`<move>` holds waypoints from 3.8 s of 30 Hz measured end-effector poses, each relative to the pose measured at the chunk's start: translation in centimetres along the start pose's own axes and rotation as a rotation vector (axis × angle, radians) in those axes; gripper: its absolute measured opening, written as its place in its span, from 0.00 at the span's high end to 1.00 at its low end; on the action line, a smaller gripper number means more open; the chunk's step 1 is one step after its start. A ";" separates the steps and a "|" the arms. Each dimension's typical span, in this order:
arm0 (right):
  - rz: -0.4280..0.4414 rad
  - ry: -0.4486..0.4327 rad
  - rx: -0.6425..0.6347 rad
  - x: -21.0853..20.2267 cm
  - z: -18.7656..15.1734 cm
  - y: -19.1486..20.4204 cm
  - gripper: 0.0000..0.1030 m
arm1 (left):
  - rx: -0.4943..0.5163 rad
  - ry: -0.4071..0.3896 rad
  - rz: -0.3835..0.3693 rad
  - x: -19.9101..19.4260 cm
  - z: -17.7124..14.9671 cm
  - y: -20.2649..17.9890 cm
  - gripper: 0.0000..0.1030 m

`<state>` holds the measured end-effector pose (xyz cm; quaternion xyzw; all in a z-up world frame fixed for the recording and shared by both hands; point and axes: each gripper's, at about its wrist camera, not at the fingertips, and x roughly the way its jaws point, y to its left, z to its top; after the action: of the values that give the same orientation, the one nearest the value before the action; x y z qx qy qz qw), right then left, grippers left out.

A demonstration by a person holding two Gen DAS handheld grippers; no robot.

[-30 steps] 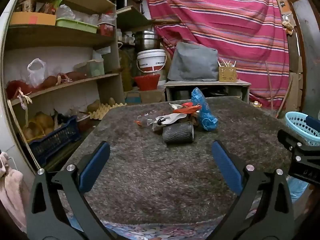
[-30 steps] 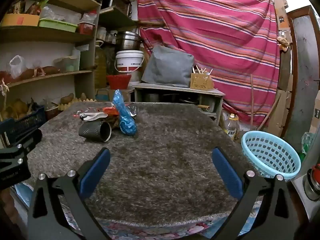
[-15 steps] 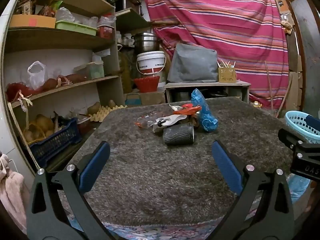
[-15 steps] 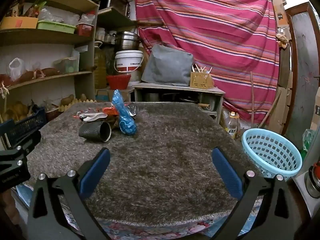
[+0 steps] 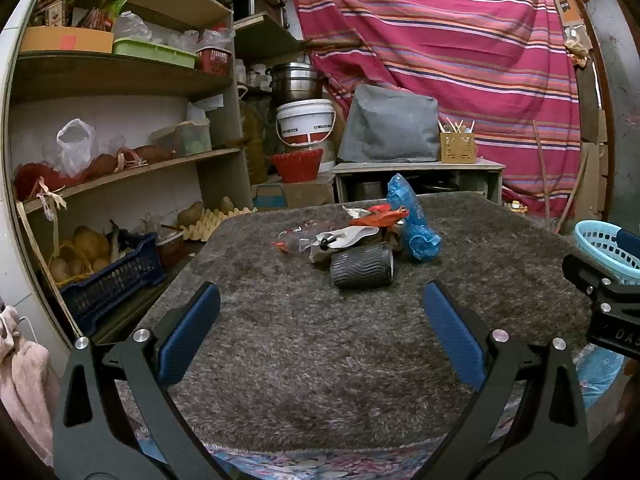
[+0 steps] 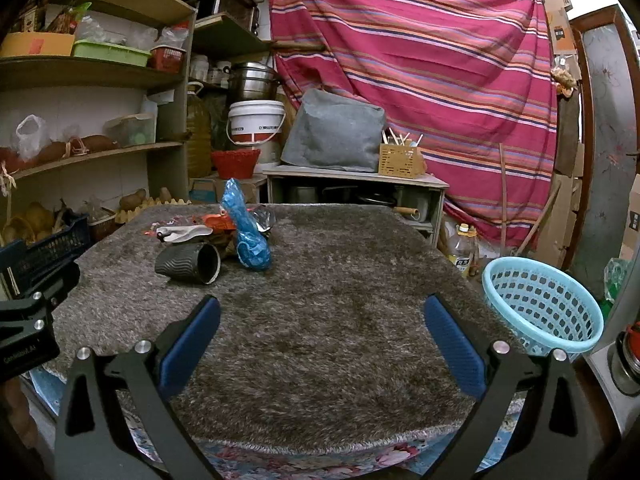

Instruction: Collect trash

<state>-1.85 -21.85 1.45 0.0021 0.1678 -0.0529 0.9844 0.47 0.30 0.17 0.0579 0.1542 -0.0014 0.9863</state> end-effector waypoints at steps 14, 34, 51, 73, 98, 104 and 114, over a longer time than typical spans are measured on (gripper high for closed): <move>-0.007 -0.003 0.000 0.0 0.1 0.0 0.04 | 0.001 -0.002 0.001 0.1 -0.4 0.2 0.05; -0.005 0.002 -0.004 0.3 -0.3 0.2 0.04 | 0.005 -0.002 0.002 -0.1 -0.4 0.1 0.05; -0.006 0.002 -0.006 0.3 -0.3 0.2 0.04 | 0.003 0.000 0.001 -0.1 -0.3 0.0 0.05; -0.004 0.007 -0.004 0.5 -0.4 0.1 0.04 | 0.002 0.005 0.002 0.2 -0.5 0.2 0.05; -0.085 0.097 0.007 9.4 7.6 -3.8 0.03 | 0.023 0.053 -0.010 11.1 7.2 0.1 0.05; -0.067 0.109 0.010 13.6 10.1 -4.2 0.04 | 0.000 0.143 -0.004 16.3 7.2 1.3 0.05; -0.110 0.211 -0.075 19.2 7.2 -3.5 0.03 | 0.078 0.274 -0.021 21.3 5.0 1.5 0.07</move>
<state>18.20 -27.52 1.92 -0.0383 0.2720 -0.0999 0.9563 22.28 1.53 -1.39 0.0943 0.2880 -0.0100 0.9529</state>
